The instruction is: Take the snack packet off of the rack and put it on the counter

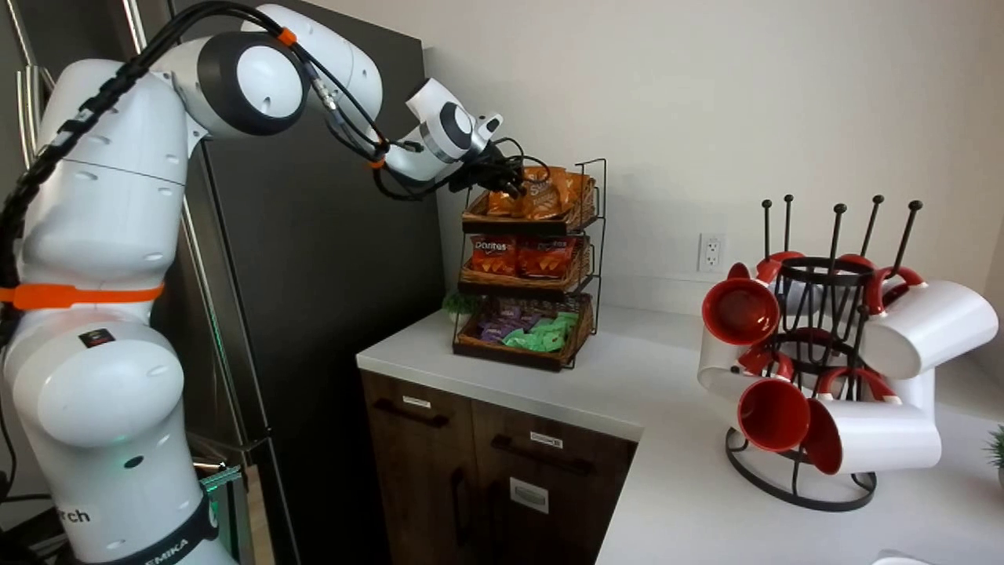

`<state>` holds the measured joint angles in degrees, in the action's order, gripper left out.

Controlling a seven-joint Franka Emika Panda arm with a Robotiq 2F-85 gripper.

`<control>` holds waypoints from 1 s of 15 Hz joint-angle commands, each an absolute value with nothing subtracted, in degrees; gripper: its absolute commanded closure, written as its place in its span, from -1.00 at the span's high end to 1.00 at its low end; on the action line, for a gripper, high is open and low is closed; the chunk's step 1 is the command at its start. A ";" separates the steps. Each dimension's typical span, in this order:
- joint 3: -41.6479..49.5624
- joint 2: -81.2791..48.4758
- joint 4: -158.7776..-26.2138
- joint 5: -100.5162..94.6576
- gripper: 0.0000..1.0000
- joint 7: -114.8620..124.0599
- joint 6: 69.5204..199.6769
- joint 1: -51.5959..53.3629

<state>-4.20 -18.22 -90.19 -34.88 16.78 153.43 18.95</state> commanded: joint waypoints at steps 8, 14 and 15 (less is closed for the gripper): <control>-3.16 -20.58 -88.77 -39.62 -0.57 18.45 155.64 19.71; -3.48 -20.59 -88.82 -40.35 -1.00 17.97 155.48 19.67; -3.56 -20.47 -88.82 -40.36 -1.00 17.81 155.16 19.74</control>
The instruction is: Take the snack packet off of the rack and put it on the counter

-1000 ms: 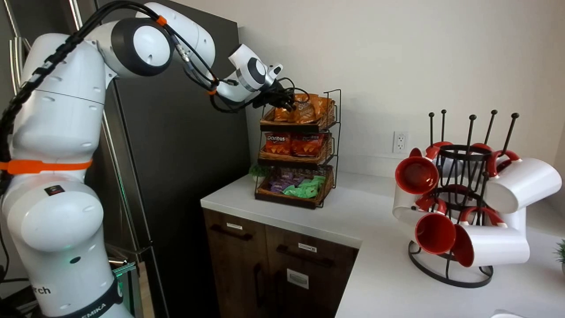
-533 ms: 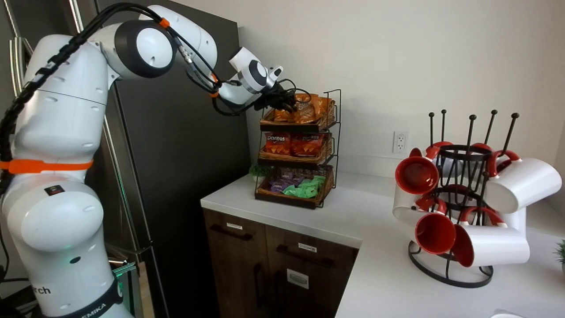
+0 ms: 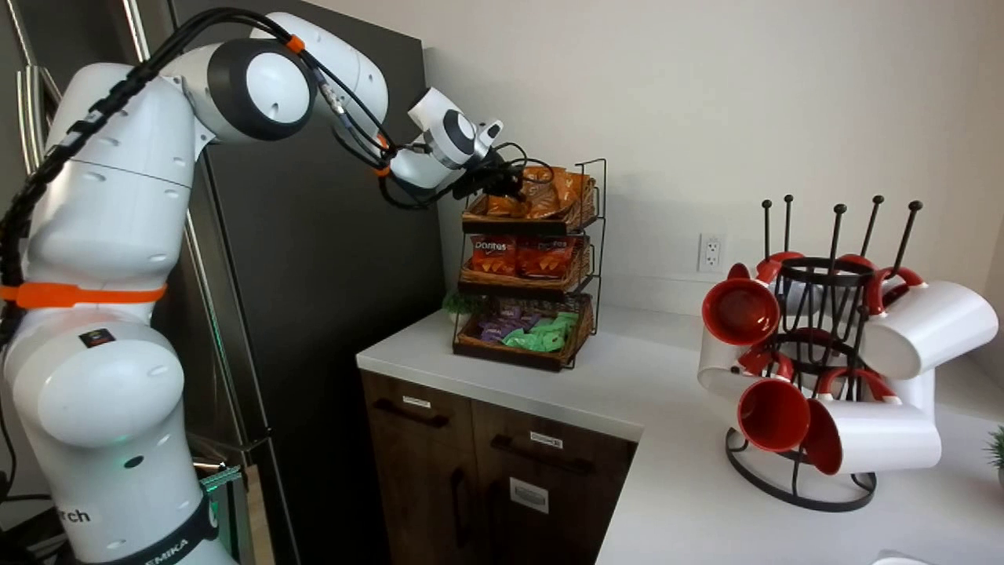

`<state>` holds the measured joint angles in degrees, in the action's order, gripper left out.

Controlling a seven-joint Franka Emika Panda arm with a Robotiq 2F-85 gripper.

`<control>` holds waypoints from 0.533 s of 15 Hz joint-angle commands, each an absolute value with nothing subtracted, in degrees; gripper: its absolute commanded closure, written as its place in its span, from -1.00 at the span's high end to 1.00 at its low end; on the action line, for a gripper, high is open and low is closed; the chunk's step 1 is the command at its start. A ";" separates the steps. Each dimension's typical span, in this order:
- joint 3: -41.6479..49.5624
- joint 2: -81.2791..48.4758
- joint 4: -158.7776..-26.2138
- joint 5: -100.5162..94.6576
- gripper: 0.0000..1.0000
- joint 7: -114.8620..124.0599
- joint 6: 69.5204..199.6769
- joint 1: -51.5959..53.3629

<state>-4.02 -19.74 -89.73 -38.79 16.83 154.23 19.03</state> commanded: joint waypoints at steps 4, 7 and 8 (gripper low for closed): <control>-4.15 -19.01 -88.97 -40.63 -1.00 16.31 153.18 20.43; -4.31 -16.99 -89.34 -41.70 -1.00 15.34 151.58 21.67; -3.87 -16.22 -89.32 -43.08 -1.00 15.78 150.86 22.38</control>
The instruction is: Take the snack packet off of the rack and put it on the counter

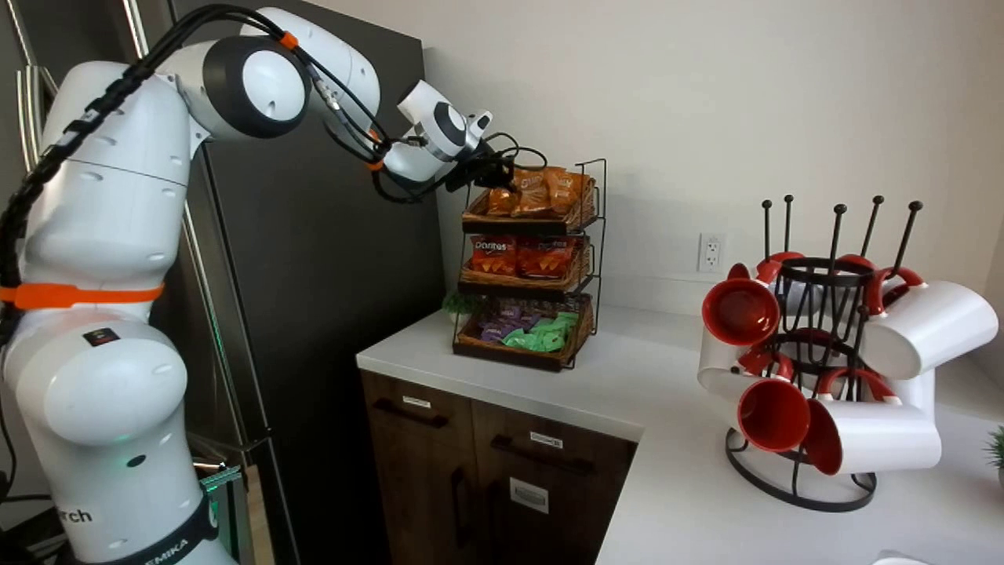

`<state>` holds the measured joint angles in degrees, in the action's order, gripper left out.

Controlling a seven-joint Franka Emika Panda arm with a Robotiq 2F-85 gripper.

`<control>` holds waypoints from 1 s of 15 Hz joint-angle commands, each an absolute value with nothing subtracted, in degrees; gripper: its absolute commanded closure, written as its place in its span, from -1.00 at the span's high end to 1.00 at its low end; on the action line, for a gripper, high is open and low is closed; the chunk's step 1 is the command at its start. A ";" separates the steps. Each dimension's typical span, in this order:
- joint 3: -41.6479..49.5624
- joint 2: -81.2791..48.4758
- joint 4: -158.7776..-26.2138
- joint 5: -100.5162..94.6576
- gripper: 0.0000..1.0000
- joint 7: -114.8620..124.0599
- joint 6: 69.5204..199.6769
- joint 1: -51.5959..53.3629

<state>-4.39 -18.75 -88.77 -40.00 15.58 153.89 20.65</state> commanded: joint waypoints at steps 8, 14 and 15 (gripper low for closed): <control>-5.26 -7.35 -90.73 -50.27 -1.00 21.81 134.32 23.14; -9.26 -1.17 -91.38 -53.36 -1.00 31.96 118.49 21.35; -10.01 -0.28 -91.51 -52.96 -1.00 33.24 114.19 21.09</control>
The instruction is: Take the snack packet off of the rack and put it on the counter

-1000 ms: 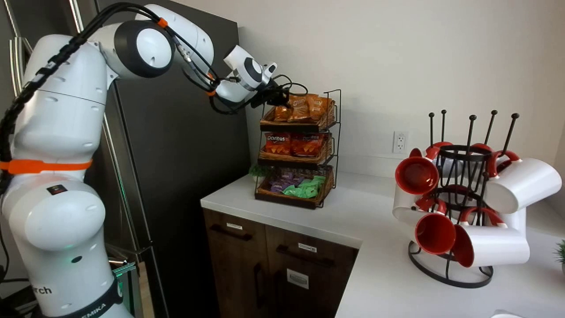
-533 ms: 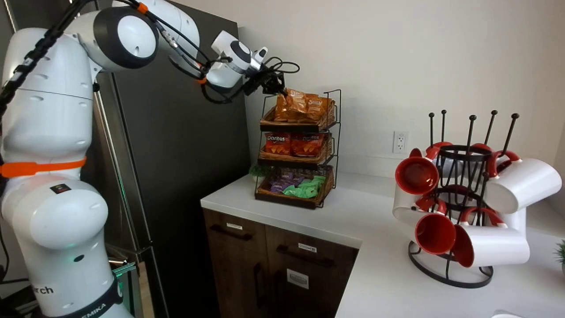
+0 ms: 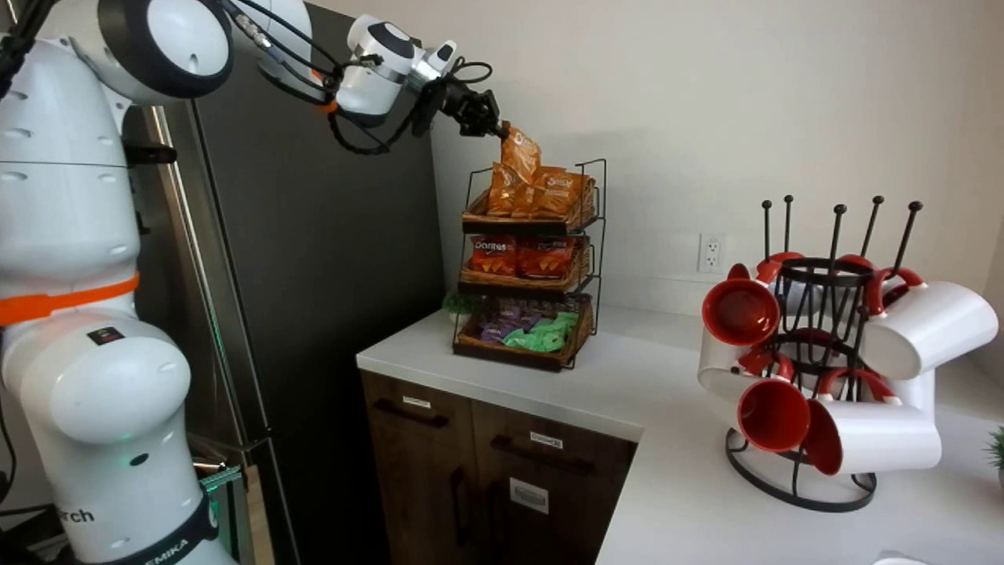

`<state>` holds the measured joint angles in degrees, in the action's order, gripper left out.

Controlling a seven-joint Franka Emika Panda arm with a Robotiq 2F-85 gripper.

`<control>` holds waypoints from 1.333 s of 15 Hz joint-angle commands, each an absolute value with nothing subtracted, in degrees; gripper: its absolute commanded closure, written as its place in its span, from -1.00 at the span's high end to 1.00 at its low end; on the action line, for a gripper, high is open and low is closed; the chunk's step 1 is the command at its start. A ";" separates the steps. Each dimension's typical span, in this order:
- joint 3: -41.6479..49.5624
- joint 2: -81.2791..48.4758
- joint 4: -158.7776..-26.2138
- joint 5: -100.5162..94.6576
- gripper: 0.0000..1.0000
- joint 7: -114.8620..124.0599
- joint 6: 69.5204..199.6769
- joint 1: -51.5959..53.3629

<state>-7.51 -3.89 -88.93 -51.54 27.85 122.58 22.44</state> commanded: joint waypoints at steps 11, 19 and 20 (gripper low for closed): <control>-13.62 16.71 -109.12 -49.05 -1.00 50.34 82.47 14.38; -11.68 21.10 -118.27 -49.56 -0.98 54.54 76.52 9.72; -11.90 20.94 -117.88 -49.57 -0.98 54.55 76.51 9.78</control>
